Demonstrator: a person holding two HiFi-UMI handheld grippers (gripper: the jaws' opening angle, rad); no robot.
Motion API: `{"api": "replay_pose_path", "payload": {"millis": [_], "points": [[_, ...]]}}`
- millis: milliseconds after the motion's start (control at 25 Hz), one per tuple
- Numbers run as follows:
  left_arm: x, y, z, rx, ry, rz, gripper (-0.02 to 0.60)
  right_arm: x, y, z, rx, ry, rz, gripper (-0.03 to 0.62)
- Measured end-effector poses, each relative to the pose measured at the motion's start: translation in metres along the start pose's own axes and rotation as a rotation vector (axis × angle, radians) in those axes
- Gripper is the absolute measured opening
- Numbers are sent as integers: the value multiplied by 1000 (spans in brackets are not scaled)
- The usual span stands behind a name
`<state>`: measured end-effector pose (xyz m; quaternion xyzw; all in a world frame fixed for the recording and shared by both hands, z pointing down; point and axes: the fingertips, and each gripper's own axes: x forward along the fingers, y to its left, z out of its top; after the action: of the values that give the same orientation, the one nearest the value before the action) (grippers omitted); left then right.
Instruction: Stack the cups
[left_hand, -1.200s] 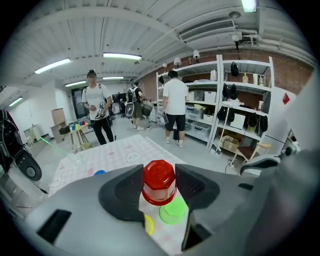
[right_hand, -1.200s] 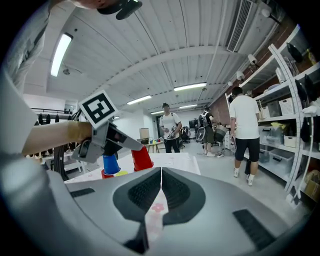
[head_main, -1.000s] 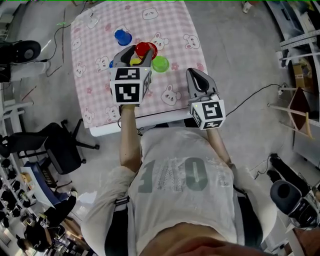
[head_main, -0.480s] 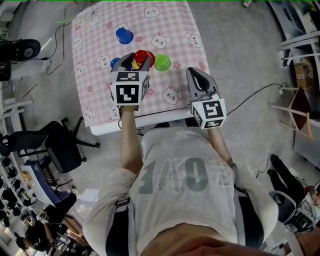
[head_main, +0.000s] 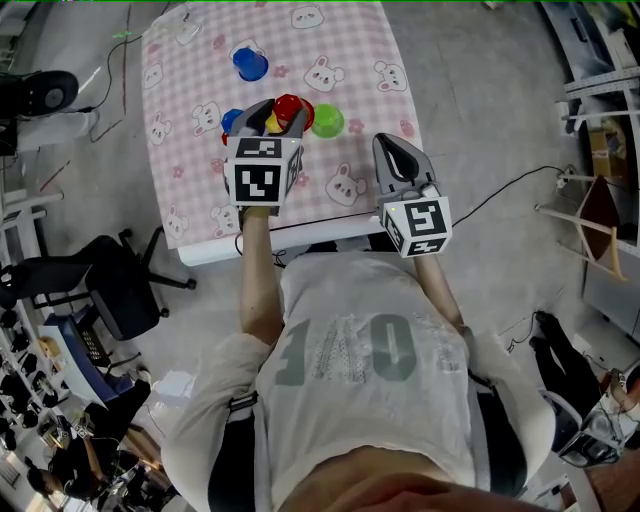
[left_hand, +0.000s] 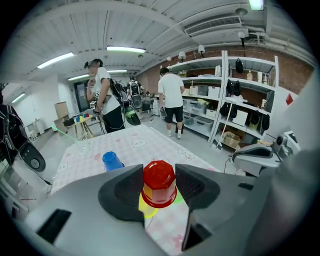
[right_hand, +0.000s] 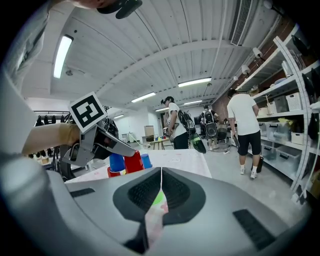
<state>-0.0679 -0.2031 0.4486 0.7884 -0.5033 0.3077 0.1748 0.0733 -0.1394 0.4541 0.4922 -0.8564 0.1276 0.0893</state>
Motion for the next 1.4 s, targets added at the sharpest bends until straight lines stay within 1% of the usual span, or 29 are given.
{"api": "replay_pose_path", "payload": {"millis": [200,400,480,600,680,800,960,1000,1040,1120,1200,1280,1360,1400], "points": [[-2,-1,5,-35,-40,-13,215,2,1,-1,1,5,3,29],[-9,-1,12,-28,-78,-9,215,4,4,-1,-3,-1,12,29],[-18,1,20,-35,-115,4,215,5,4,0,-5,-2,15,29],[-41,10,39,-50,-203,47,215,6,6,2,-10,-6,21,29],[-60,19,56,-34,-266,78,215,8,8,4,-16,-9,29,29],[-86,43,83,27,-352,113,215,10,14,7,-24,-13,40,29],[-109,100,108,91,-414,170,215,12,20,10,-38,-17,44,29],[-111,114,113,107,-425,169,215,12,21,10,-41,-16,43,29],[-111,127,117,120,-437,147,215,13,21,10,-44,-14,41,29],[-97,150,123,123,-455,60,215,13,23,8,-47,-6,32,31],[-70,172,120,106,-440,2,215,14,25,5,-51,6,22,29],[-35,184,105,97,-377,-31,215,15,28,1,-55,20,14,29],[2,182,84,109,-306,-96,216,15,31,-2,-59,32,7,29],[19,177,74,123,-279,-133,229,15,33,-3,-62,37,3,29]]}}
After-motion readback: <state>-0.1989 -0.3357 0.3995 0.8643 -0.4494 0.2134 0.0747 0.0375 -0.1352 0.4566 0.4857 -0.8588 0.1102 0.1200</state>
